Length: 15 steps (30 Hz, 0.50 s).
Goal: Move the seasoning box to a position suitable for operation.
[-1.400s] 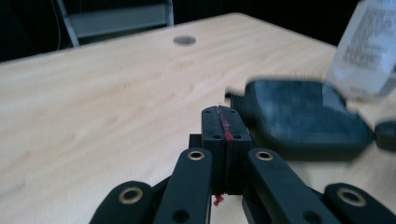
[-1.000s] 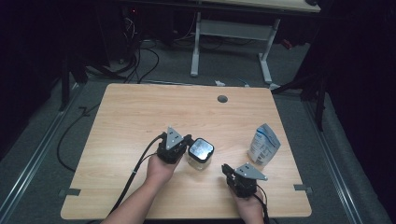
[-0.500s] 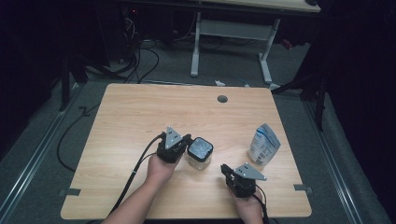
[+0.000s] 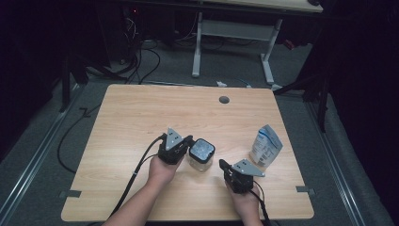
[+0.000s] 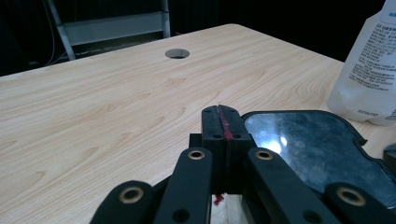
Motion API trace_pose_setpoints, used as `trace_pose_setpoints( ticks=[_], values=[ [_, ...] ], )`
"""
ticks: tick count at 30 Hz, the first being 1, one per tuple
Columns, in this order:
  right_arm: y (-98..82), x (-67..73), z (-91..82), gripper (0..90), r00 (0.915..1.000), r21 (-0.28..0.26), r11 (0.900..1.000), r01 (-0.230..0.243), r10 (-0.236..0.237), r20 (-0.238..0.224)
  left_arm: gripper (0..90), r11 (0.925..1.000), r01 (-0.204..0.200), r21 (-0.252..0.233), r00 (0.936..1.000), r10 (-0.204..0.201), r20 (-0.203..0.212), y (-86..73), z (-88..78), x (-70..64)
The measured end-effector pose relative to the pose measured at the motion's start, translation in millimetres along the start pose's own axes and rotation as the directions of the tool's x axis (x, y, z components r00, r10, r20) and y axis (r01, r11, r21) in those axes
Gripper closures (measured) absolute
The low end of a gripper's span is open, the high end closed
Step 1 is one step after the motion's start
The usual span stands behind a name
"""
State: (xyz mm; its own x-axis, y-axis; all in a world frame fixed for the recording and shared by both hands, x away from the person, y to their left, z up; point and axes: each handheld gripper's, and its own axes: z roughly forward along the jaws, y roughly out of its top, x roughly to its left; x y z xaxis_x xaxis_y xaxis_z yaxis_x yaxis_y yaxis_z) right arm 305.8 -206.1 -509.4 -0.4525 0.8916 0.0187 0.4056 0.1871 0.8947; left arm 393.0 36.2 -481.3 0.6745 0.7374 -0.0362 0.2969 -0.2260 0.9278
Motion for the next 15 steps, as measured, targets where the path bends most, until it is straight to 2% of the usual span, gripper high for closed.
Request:
trace_pose_setpoints(
  ticks=[7, 15],
  values=[
    [14.2, 6.9, 6.0, 89.5, 0.9999, -0.025, 1.0, 0.007, -0.007, -0.008, 90.0, 0.9999, 0.01, -0.006, 0.9999, -0.01, 0.008, -0.3, 0.3, -0.3],
    [15.1, 11.0, 8.7, 89.4, 0.9999, -0.029, 1.0, 0.012, -0.013, -0.009, 90.0, 0.9999, 0.016, -0.006, 0.9998, -0.016, 0.011, -0.4, 0.7, -0.3]
  ],
)
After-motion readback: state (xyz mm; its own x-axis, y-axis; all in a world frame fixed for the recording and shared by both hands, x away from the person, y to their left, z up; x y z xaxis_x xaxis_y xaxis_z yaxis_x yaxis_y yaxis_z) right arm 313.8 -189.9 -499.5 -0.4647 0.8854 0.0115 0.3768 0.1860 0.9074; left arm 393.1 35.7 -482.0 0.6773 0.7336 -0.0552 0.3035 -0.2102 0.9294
